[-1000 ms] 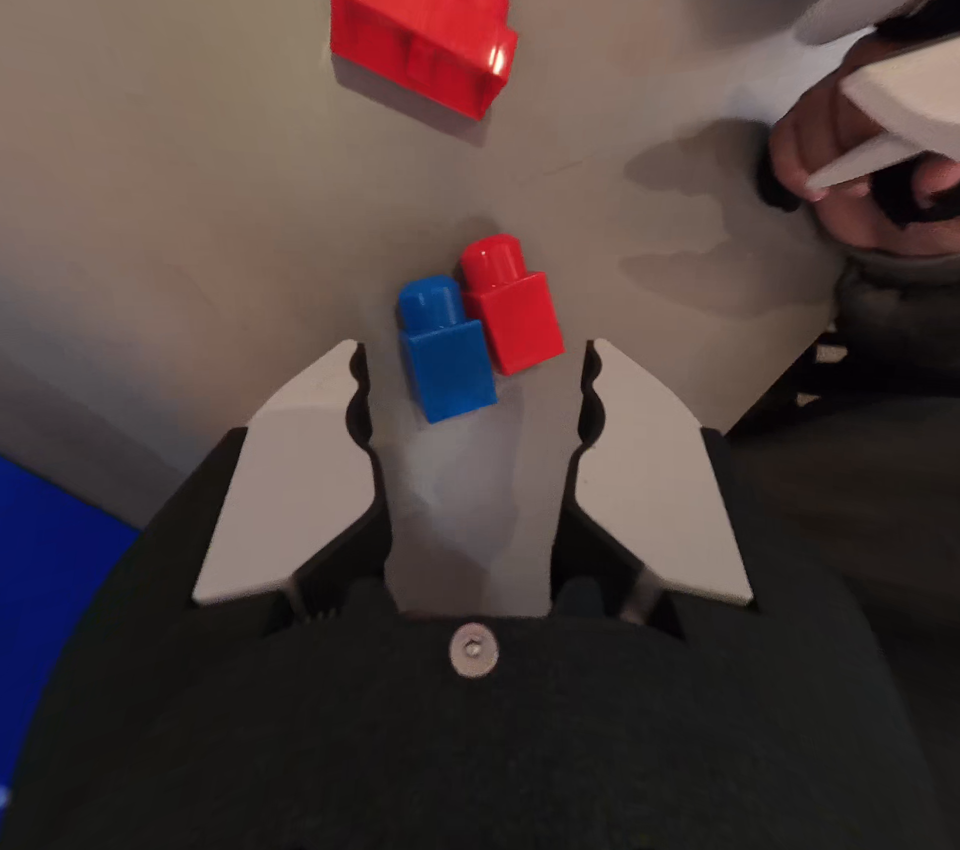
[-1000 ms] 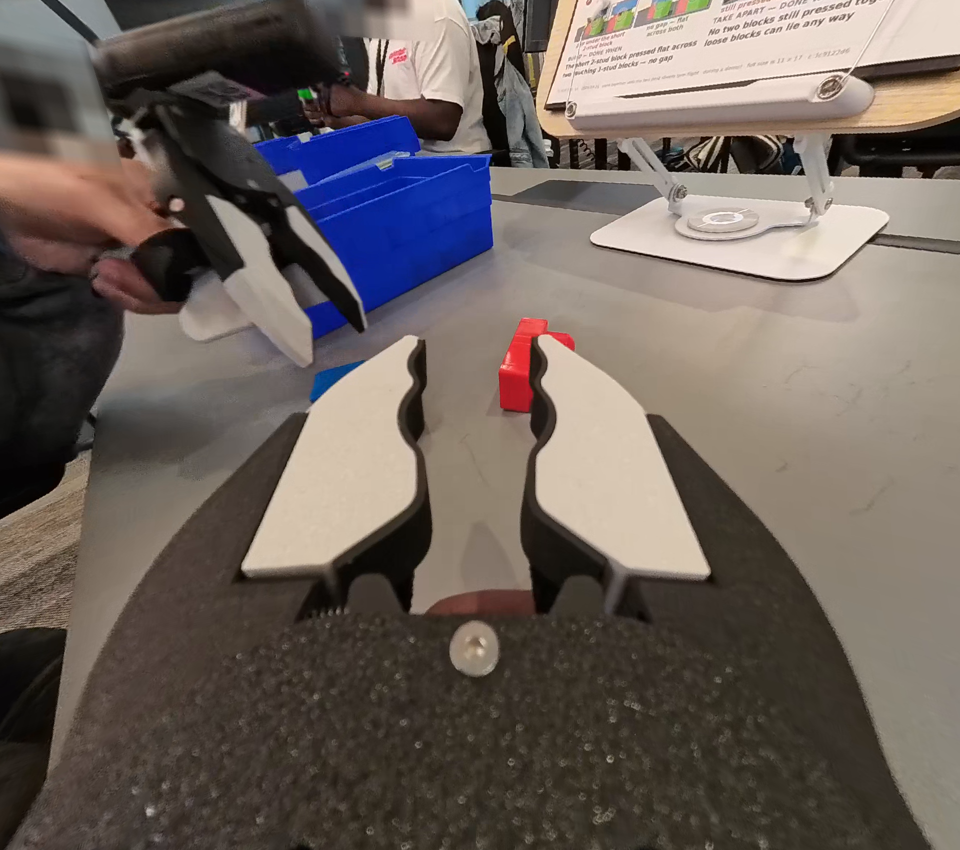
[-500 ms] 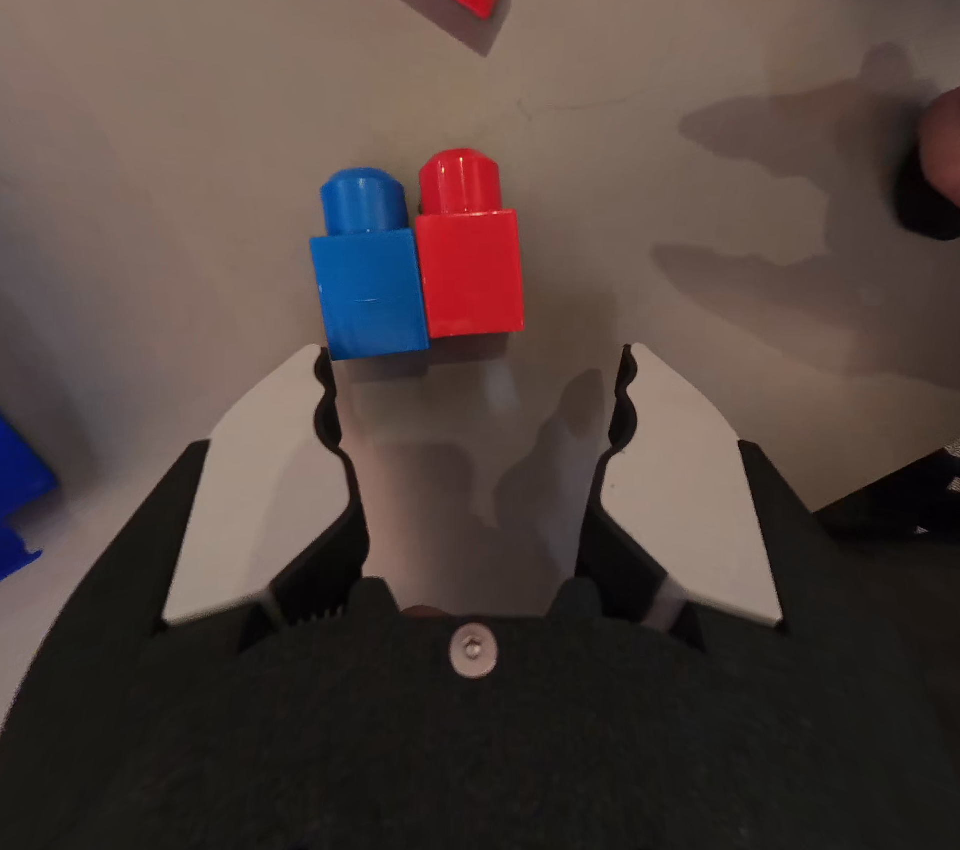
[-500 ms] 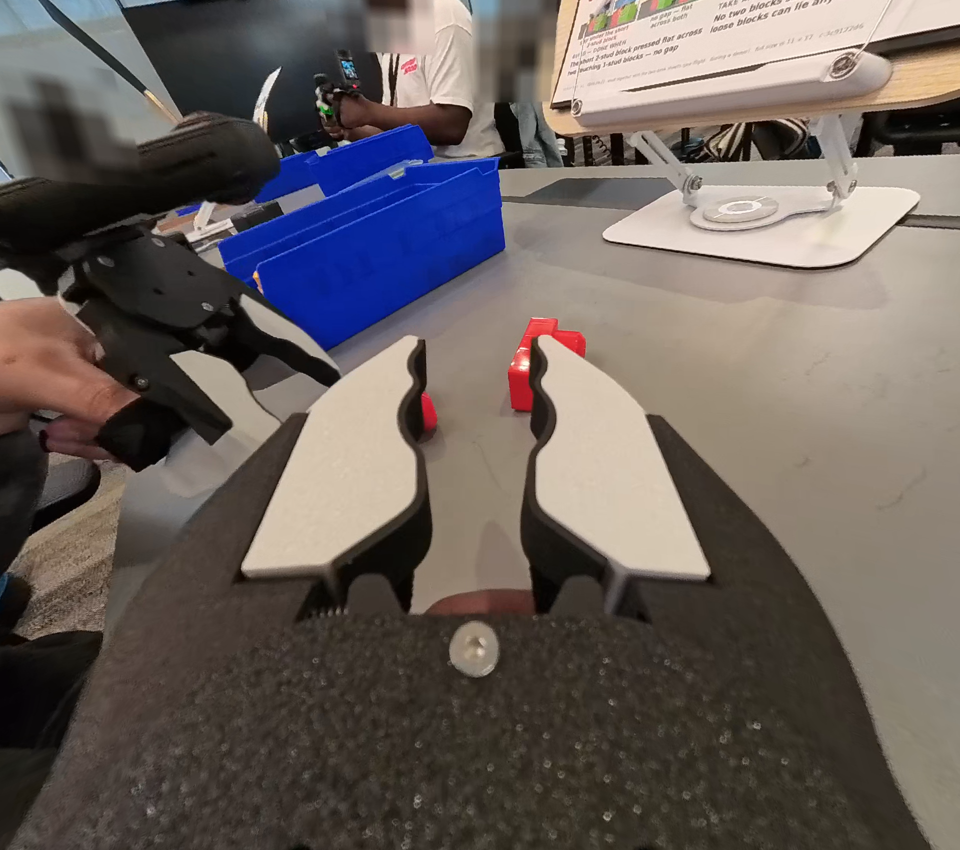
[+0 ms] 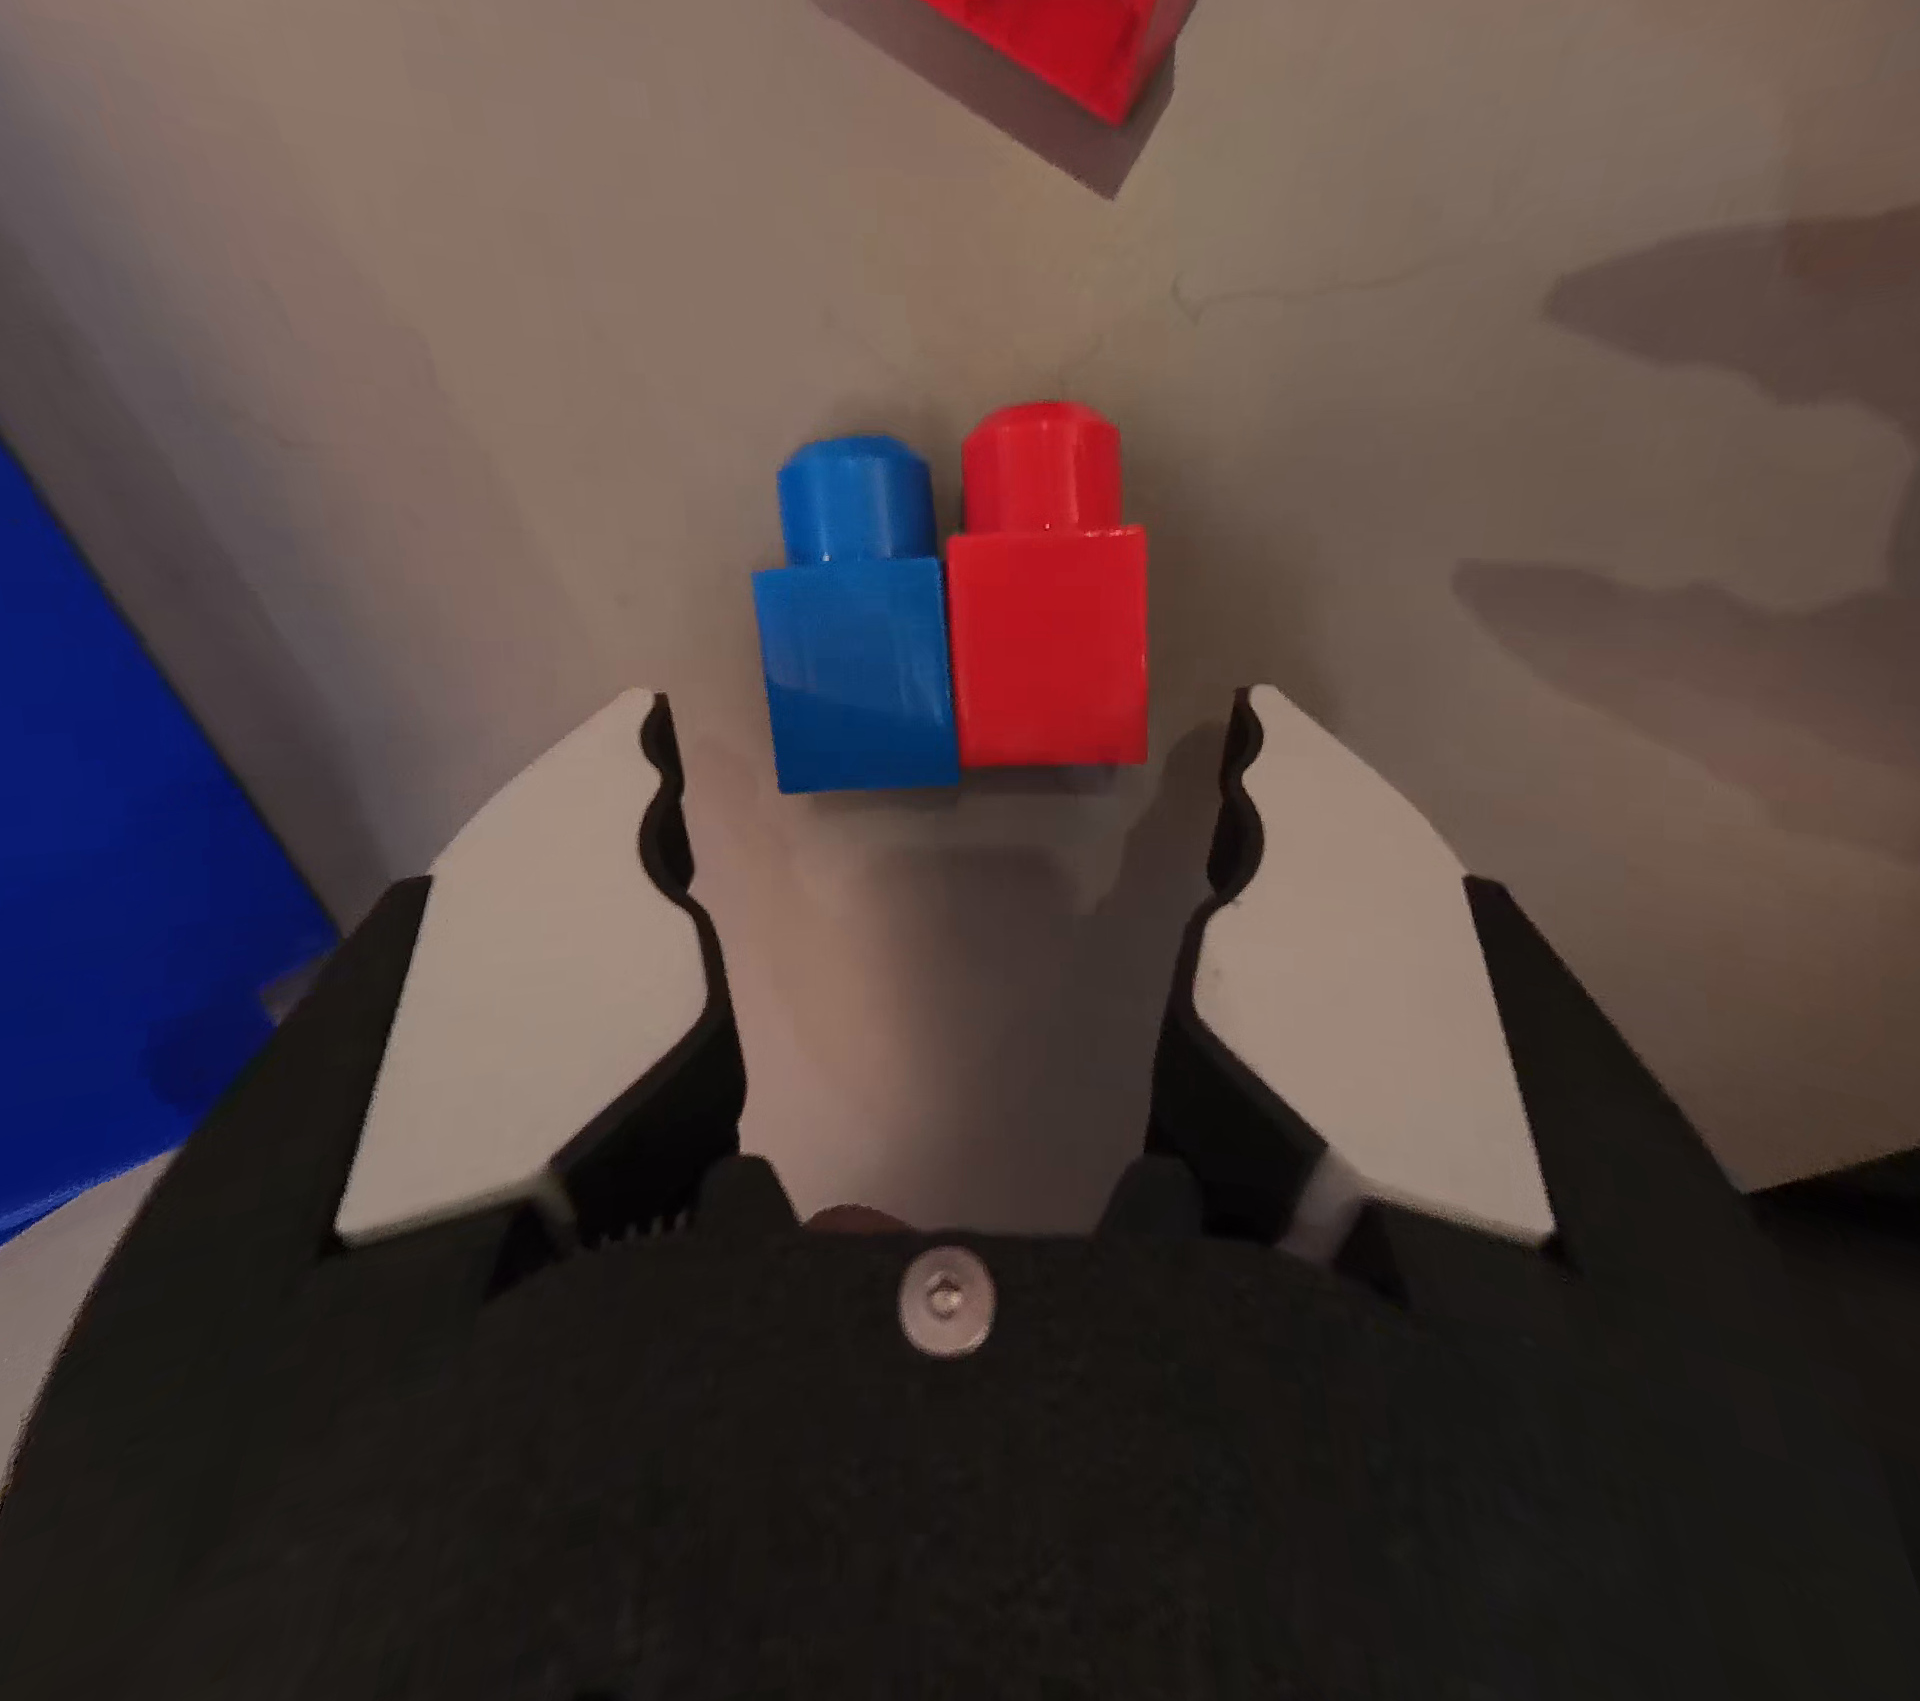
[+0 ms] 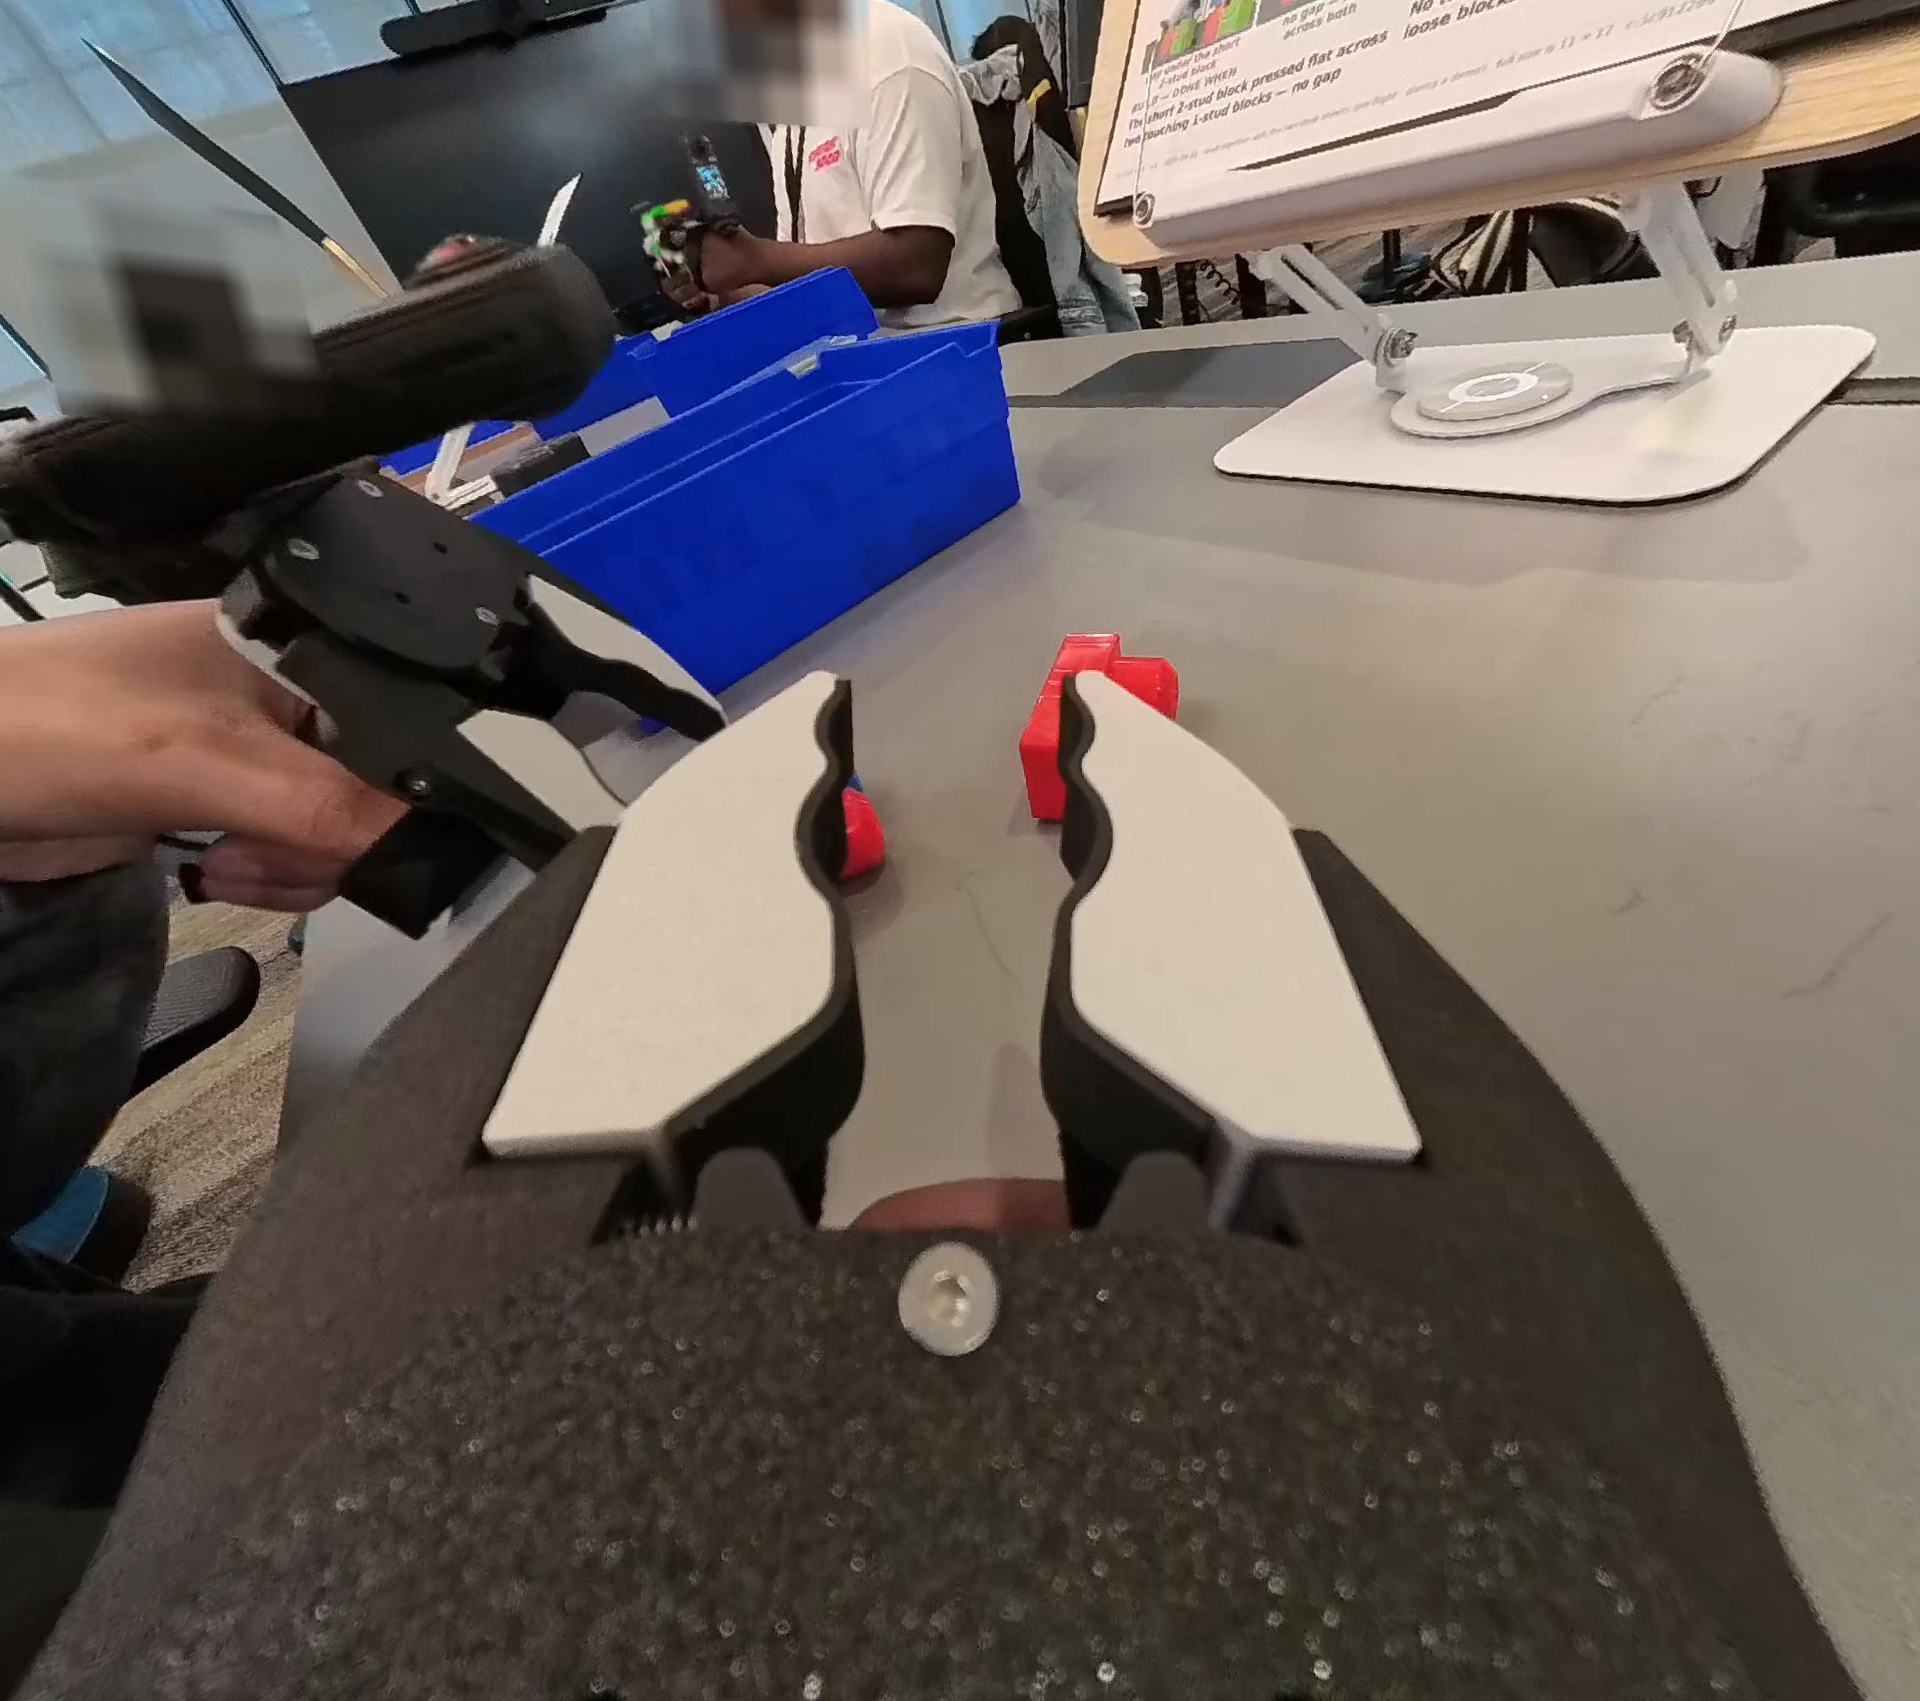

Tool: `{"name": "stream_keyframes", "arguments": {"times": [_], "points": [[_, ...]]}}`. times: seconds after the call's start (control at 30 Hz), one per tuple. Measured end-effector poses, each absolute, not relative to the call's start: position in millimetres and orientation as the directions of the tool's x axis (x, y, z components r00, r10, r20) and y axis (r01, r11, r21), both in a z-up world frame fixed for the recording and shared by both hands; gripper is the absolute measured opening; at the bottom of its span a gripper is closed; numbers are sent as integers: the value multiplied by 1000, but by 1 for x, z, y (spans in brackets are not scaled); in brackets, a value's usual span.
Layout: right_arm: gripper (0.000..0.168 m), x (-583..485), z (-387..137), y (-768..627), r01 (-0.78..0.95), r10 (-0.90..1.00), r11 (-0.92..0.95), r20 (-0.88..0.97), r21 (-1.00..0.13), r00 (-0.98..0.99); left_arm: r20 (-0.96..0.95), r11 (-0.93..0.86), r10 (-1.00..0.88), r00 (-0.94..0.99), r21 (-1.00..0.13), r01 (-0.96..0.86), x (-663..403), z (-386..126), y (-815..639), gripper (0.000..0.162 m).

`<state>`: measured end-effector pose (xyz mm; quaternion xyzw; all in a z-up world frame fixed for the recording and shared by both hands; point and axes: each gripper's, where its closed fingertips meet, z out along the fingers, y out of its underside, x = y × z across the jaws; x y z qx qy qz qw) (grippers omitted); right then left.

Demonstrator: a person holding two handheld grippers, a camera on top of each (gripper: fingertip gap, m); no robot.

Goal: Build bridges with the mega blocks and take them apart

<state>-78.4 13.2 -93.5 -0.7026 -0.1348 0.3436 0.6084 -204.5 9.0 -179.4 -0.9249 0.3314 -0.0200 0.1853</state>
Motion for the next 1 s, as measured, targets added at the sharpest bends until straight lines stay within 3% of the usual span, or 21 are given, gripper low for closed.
{"name": "stream_keyframes", "arguments": {"times": [0.3, 0.63, 0.7, 0.77, 1.0], "points": [[38, -80, -92, 12, -244, 619, -229, -334, -943, 711, 19, -797, -562, 827, -281, -535, -197, -200, 3, 95], [38, -78, -91, 12, -268, 620, -236, -358, -934, 699, 11, -814, -538, 843, -267, -516, -203, -199, 10, 93], [37, -78, -91, 12, -269, 620, -236, -358, -934, 698, 5, -818, -529, 849, -271, -508, -204, -199, 14, 90], [38, -78, -91, 12, -267, 621, -238, -358, -934, 698, 10, -811, -539, 842, -275, -516, -202, -199, 14, 75], [38, -79, -92, 12, -265, 621, -240, -357, -934, 697, 10, -775, -600, 800, -253, -578, -202, -199, 8, 74]]}}
